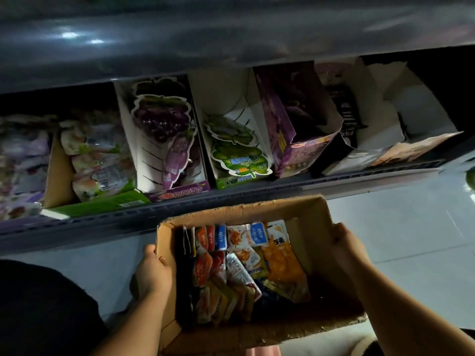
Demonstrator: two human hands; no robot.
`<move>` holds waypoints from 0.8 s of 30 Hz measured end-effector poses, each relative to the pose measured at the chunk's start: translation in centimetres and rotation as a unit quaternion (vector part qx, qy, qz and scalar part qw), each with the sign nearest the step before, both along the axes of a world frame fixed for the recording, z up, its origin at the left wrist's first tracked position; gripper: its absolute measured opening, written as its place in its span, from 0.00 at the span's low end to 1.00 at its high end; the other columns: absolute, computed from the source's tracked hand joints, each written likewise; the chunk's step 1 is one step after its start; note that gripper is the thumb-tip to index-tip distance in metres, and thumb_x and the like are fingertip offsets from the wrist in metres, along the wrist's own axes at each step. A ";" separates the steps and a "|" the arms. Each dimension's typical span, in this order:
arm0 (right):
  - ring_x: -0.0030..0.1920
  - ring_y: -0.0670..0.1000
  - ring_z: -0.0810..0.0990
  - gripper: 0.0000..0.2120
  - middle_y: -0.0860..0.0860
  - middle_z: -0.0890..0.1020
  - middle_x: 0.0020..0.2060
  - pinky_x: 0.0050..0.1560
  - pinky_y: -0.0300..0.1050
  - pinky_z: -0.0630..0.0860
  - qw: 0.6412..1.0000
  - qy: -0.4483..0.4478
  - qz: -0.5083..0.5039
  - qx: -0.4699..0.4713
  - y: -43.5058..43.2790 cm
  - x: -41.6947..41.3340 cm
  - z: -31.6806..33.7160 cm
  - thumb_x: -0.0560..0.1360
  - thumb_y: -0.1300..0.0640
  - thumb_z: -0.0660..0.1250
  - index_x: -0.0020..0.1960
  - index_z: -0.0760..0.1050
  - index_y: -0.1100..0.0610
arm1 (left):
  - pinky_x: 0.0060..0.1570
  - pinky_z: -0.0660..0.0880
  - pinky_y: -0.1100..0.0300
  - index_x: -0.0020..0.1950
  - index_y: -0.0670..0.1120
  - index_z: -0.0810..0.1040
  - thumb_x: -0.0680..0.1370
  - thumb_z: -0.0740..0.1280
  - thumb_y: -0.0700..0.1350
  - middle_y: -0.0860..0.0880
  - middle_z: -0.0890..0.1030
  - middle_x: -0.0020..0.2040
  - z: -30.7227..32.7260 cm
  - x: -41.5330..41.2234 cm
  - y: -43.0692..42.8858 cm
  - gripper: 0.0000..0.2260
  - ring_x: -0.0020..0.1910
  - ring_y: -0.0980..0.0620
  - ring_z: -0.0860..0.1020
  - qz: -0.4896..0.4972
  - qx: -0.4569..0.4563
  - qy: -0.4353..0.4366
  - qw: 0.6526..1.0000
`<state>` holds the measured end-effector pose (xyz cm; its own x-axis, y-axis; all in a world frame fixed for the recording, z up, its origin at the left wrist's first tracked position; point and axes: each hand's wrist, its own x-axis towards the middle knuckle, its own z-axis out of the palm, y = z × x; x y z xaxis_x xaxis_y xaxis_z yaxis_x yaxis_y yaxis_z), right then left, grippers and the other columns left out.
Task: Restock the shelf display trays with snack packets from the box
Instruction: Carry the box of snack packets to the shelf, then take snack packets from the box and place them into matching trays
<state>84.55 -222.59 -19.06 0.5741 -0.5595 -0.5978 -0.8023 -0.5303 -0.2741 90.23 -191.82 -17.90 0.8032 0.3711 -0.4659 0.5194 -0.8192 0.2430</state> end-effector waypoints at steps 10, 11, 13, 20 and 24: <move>0.52 0.58 0.73 0.18 0.62 0.74 0.57 0.43 0.42 0.67 0.992 -0.075 0.001 0.104 4.1 2.1 5.7 0.78 0.65 0.58 0.67 0.62 0.65 | 0.54 0.70 0.54 0.68 0.43 0.65 0.79 0.54 0.38 0.39 0.74 0.62 1.9 -0.6 3.8 0.17 0.58 0.40 0.73 -0.031 -0.075 0.070 0.994; 0.48 0.56 0.72 0.17 0.59 0.75 0.51 0.43 0.42 0.66 0.991 -0.081 0.008 0.109 4.5 1.9 6.2 0.78 0.65 0.57 0.66 0.63 0.66 | 0.56 0.70 0.54 0.69 0.43 0.64 0.79 0.54 0.38 0.40 0.73 0.63 2.3 -0.8 3.7 0.18 0.59 0.41 0.72 -0.029 -0.085 0.068 0.994; 0.48 0.55 0.72 0.17 0.56 0.75 0.45 0.42 0.40 0.67 0.991 -0.076 0.021 0.108 5.2 1.5 6.8 0.78 0.65 0.56 0.67 0.63 0.66 | 0.57 0.69 0.54 0.70 0.43 0.63 0.79 0.55 0.38 0.41 0.72 0.65 2.7 -1.1 3.7 0.19 0.61 0.41 0.72 -0.034 -0.087 0.069 0.993; 0.48 0.56 0.74 0.18 0.60 0.74 0.56 0.41 0.43 0.70 0.991 -0.106 -0.037 0.079 4.9 0.8 4.4 0.78 0.63 0.56 0.67 0.63 0.61 | 0.51 0.72 0.52 0.70 0.43 0.63 0.79 0.56 0.37 0.38 0.75 0.61 0.7 0.2 3.8 0.19 0.56 0.39 0.75 -0.017 -0.077 0.022 0.997; 0.61 0.60 0.69 0.19 0.61 0.72 0.61 0.62 0.53 0.68 0.993 -0.113 -0.015 -0.039 5.7 1.0 1.9 0.76 0.63 0.59 0.66 0.64 0.62 | 0.50 0.71 0.50 0.70 0.41 0.65 0.79 0.56 0.36 0.35 0.76 0.59 -0.8 1.0 3.6 0.19 0.56 0.36 0.75 0.013 -0.056 -0.027 0.998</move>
<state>85.58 -216.90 -17.16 0.6708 -0.6177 -0.4104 -0.7409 -0.5337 -0.4076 91.19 -188.24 -18.71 0.8190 0.3396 -0.4625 0.5237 -0.7719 0.3605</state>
